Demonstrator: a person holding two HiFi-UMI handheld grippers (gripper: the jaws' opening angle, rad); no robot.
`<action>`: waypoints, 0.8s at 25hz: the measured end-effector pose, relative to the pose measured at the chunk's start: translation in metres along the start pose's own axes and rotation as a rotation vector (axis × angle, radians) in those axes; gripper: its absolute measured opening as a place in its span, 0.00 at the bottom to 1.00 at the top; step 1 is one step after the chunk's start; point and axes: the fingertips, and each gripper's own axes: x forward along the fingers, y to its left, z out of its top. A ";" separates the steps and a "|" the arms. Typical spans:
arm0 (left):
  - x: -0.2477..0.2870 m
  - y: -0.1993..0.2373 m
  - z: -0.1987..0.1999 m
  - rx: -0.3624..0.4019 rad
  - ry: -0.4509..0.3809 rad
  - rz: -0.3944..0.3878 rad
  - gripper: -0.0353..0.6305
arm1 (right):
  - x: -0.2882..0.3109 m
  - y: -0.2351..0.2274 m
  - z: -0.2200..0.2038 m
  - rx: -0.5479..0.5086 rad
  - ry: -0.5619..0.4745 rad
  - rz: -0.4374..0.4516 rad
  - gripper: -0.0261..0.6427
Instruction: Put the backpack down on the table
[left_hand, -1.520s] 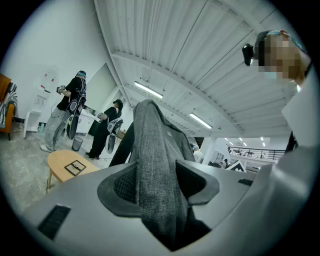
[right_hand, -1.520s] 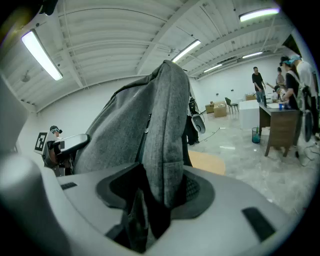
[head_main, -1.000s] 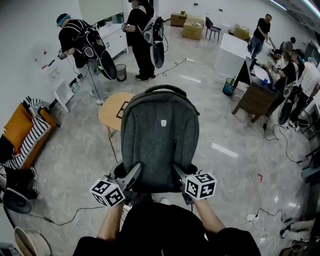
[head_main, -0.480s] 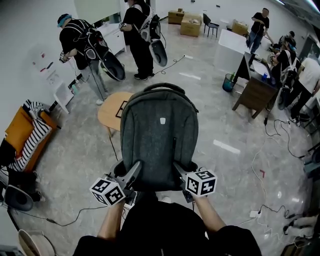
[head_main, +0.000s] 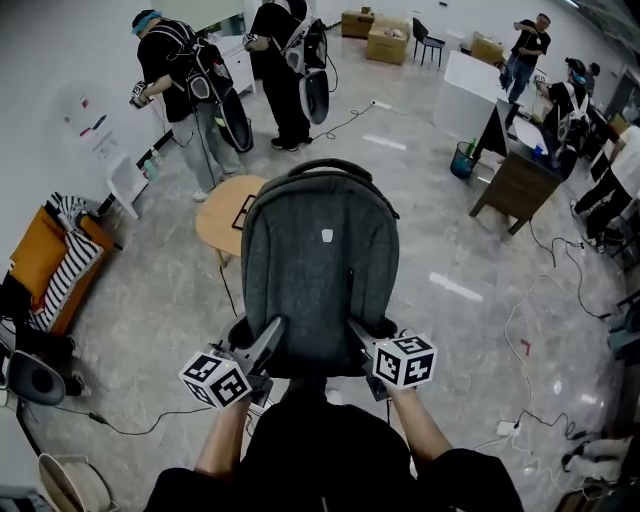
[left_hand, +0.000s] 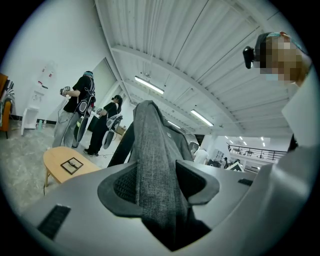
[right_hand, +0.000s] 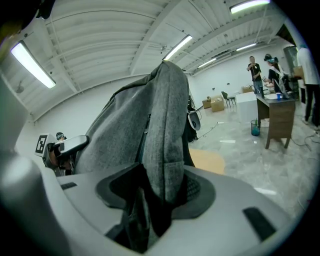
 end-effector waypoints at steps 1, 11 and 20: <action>0.003 0.002 0.001 -0.001 0.002 0.000 0.38 | 0.002 -0.002 0.001 0.002 0.003 -0.001 0.33; 0.036 0.030 0.012 -0.032 0.017 -0.006 0.38 | 0.033 -0.020 0.022 0.011 0.029 -0.021 0.33; 0.069 0.058 0.026 -0.045 0.033 0.002 0.38 | 0.067 -0.037 0.041 0.028 0.046 -0.022 0.33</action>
